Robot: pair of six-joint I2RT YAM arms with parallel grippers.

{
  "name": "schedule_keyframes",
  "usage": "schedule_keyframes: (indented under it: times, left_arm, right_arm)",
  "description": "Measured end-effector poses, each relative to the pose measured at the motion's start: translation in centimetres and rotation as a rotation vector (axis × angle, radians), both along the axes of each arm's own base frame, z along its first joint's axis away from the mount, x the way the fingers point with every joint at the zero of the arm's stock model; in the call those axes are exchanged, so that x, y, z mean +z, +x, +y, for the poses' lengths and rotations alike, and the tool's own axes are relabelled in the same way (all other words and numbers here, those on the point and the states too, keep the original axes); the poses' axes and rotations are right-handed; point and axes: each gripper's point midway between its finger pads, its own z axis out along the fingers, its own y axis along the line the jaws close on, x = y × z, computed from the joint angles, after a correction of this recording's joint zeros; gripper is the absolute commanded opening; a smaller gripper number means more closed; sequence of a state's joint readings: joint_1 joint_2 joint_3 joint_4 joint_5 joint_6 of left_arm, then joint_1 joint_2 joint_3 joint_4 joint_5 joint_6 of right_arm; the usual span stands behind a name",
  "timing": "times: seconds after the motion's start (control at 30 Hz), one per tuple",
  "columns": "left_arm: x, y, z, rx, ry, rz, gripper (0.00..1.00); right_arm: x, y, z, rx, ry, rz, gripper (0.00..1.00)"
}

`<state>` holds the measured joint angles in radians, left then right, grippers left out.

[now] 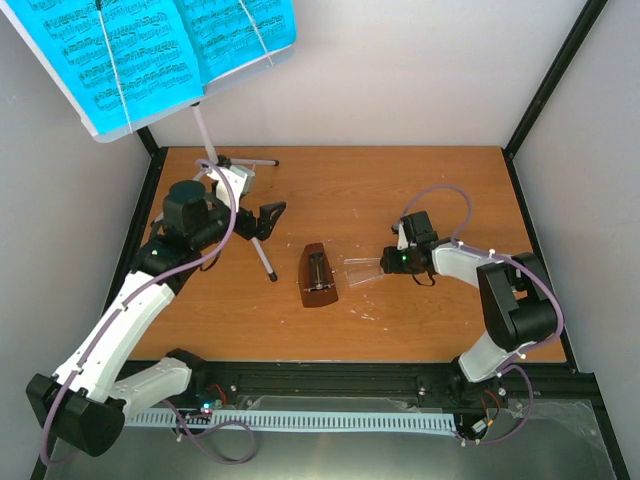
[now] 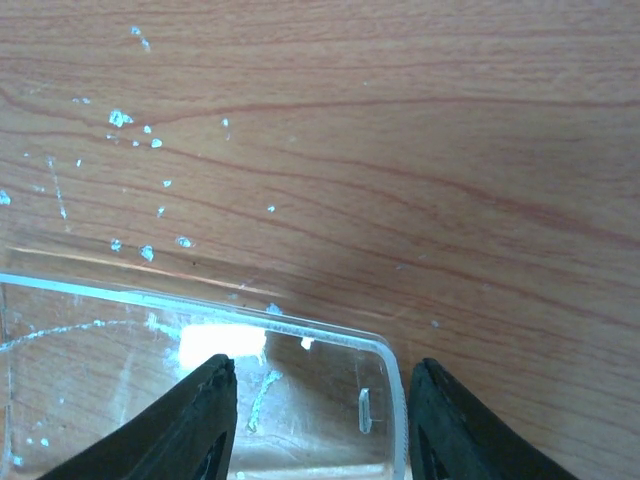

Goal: Pack up the instrument practice props

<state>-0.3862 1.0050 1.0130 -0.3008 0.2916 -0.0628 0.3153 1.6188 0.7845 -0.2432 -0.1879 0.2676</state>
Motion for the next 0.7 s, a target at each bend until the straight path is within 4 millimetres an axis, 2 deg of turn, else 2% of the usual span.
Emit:
schedule_keyframes:
  times: [0.13, 0.4, 0.53, 0.7]
  left_arm:
    - [1.1, -0.7, 0.0, -0.007, -0.027, -0.004, 0.99]
    - [5.5, -2.5, 0.0, -0.047, -0.094, -0.072, 1.00]
    - [5.6, -2.8, -0.3, -0.065, -0.105, -0.060, 0.99]
    - [5.3, -3.0, -0.5, -0.077, -0.110, -0.041, 1.00]
  right_arm:
    - [-0.1, 0.2, -0.1, 0.000, -0.010, -0.004, 0.40]
    - [-0.3, 0.7, -0.2, 0.000, -0.024, -0.015, 0.27]
    - [-0.4, 0.7, -0.3, -0.008, -0.024, -0.014, 0.17]
    - [-0.5, 0.7, -0.4, -0.015, -0.027, -0.018, 0.11]
